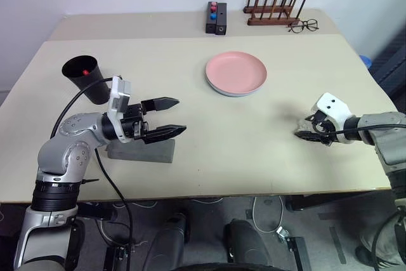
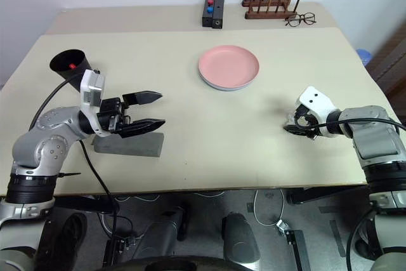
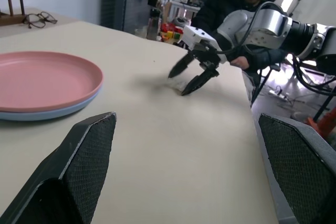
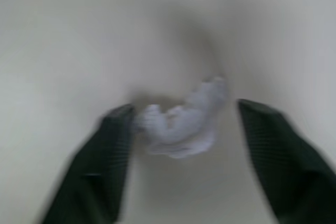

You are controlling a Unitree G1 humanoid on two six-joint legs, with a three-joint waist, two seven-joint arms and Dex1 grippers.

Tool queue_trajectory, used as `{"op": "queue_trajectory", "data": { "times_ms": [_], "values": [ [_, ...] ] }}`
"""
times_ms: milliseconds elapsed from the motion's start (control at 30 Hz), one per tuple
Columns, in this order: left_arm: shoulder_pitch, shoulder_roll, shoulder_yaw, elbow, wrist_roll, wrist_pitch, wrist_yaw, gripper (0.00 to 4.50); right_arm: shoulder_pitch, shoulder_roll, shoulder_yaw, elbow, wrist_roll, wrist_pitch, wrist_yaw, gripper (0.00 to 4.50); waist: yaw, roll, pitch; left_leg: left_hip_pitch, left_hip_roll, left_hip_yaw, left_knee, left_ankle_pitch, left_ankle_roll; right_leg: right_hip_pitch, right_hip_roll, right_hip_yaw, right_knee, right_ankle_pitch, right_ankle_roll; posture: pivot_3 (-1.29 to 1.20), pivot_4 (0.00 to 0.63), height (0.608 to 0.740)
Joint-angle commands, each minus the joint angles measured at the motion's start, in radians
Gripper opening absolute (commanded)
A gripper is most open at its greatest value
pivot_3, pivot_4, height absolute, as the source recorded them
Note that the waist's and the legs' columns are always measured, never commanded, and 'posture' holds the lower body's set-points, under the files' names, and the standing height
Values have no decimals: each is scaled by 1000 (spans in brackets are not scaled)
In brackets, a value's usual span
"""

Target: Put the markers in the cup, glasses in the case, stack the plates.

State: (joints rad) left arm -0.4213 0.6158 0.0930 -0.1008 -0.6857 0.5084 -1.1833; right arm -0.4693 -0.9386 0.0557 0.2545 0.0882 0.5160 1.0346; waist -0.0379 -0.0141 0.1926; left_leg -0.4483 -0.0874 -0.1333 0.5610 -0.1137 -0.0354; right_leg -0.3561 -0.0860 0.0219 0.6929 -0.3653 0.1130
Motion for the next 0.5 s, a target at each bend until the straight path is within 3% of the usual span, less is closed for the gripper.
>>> {"op": "queue_trajectory", "data": {
  "times_ms": [33, 100, 233, 333, 500],
  "values": [
    [-8, -2, 12, -16, -1, -23, 4, 4500, -8, 8, -24, -18, 15, 15, -5, 956, 0, 0, 0, 0, 0, 0, 0, 0, 0, 0, 0, 0, 0, 0, 0, 0, 150, 737],
    [-5, -3, 14, -14, 4, -32, 7, 4500, -11, 4, -15, -21, 11, 7, -2, 14, -1, 0, 0, 0, 0, 0, 0, 0, 0, 0, 0, 0, -1, 0, 0, 0, 150, 737],
    [-6, -24, 27, 2, 37, -88, 50, 4500, -81, 46, -35, -10, 19, -44, -47, 14, -4, 0, 0, -1, 0, 0, 0, 0, 0, 0, 0, 0, -2, 0, 0, 0, 150, 737],
    [-49, -78, 50, 90, 133, -227, 165, 4500, -194, 138, -62, 25, 31, -144, -128, 14, -7, 0, 0, 0, 1, 0, -1, 0, 0, 0, 1, 0, -2, 0, 0, 0, 150, 737],
    [-70, -115, 78, 130, 173, -296, 268, 4500, -347, 305, -33, 135, -5, -288, -236, 14, -5, -1, 0, -2, 1, 0, -1, 0, 0, -1, 2, -1, -2, 1, 1, 0, 150, 737]
  ]
}}
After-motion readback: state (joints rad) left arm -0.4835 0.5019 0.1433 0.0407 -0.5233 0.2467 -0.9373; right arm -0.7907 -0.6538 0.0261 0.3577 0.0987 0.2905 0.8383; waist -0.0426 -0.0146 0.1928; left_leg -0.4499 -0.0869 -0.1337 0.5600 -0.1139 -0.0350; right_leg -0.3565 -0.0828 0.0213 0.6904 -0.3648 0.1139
